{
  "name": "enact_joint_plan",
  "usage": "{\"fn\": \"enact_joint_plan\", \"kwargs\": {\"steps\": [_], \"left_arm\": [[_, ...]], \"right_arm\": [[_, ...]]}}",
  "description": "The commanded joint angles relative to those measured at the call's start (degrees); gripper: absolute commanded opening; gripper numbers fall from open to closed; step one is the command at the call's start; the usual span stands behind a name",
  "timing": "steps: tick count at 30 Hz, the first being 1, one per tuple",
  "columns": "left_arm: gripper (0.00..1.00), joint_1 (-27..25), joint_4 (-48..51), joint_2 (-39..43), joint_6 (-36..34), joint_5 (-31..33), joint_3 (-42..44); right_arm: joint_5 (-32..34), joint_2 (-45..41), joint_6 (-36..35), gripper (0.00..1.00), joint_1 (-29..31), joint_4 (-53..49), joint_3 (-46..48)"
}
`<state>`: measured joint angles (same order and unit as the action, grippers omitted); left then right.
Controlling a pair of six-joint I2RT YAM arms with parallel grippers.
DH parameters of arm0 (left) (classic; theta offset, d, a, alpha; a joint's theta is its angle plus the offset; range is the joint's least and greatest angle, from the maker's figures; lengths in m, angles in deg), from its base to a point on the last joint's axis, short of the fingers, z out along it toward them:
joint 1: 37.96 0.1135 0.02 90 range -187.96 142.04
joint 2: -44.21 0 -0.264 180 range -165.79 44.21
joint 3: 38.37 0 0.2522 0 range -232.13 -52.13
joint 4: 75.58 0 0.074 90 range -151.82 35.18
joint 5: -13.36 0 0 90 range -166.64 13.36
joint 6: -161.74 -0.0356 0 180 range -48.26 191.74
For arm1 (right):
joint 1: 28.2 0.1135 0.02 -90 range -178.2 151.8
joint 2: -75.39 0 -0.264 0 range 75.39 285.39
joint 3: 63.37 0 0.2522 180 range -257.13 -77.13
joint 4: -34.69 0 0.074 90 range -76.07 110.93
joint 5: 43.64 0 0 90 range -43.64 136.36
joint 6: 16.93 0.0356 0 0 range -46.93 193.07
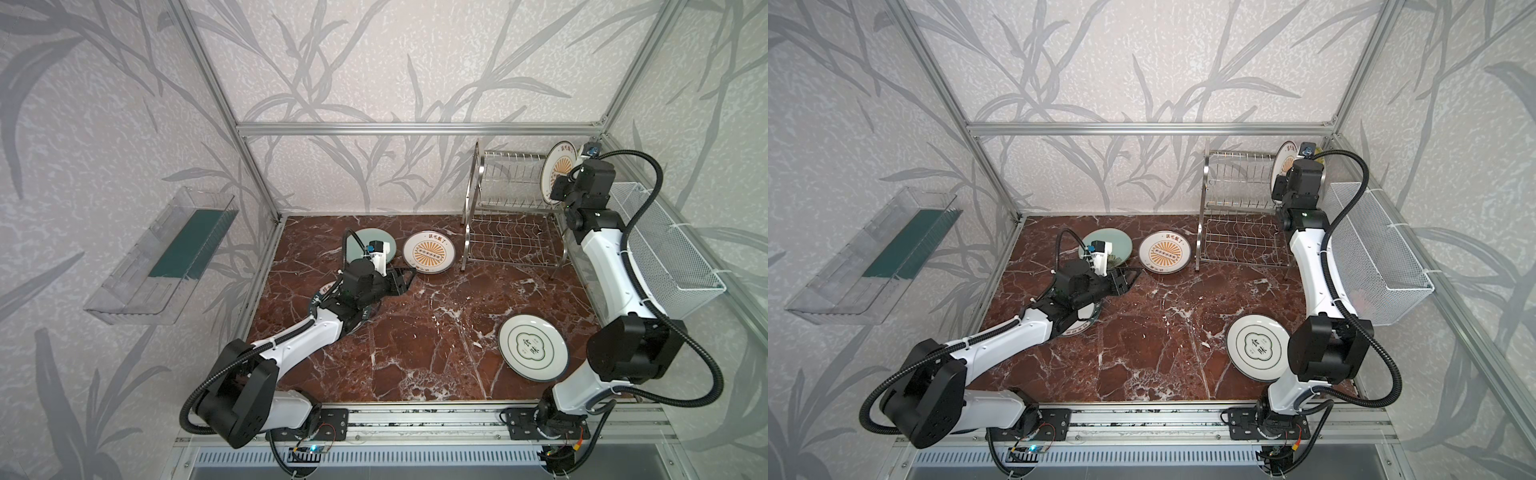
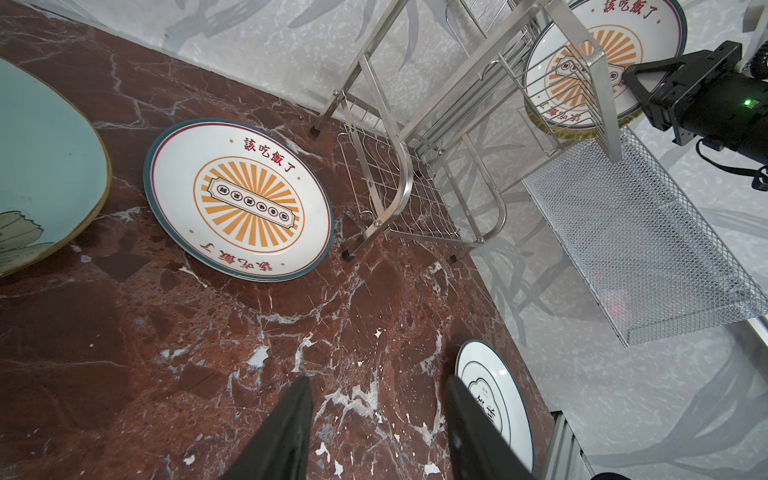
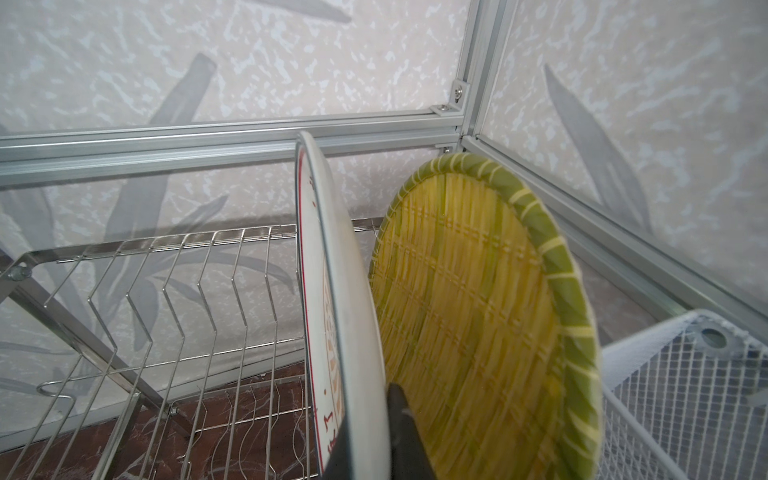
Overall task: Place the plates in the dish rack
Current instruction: 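Settle the sunburst plate down into the rack slot with the right gripper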
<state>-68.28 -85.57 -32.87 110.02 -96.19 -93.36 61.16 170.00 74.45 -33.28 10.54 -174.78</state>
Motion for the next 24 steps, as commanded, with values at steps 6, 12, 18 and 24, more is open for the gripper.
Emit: {"fn": "enact_joint_plan", "kwargs": {"steps": [6, 12, 18, 24], "left_arm": [[0.5, -0.3, -0.9, -0.1, -1.1, 0.9, -0.4], [0.5, -0.3, -0.8, -0.2, -1.3, 0.9, -0.4], [0.5, -0.3, -0.6, -0.3, -1.4, 0.9, -0.5], [0.5, -0.3, -0.5, -0.6, -1.4, 0.7, -0.9]], "right_arm": [[1.7, 0.8, -0.7, 0.0, 0.3, 2.0, -2.3], [1.9, 1.5, -0.9, 0.0, 0.3, 1.3, -2.4], [1.7, 2.4, -0.8, 0.0, 0.4, -0.3, -3.0], [1.6, 2.9, -0.8, 0.04, 0.3, -1.3, -3.5]]}}
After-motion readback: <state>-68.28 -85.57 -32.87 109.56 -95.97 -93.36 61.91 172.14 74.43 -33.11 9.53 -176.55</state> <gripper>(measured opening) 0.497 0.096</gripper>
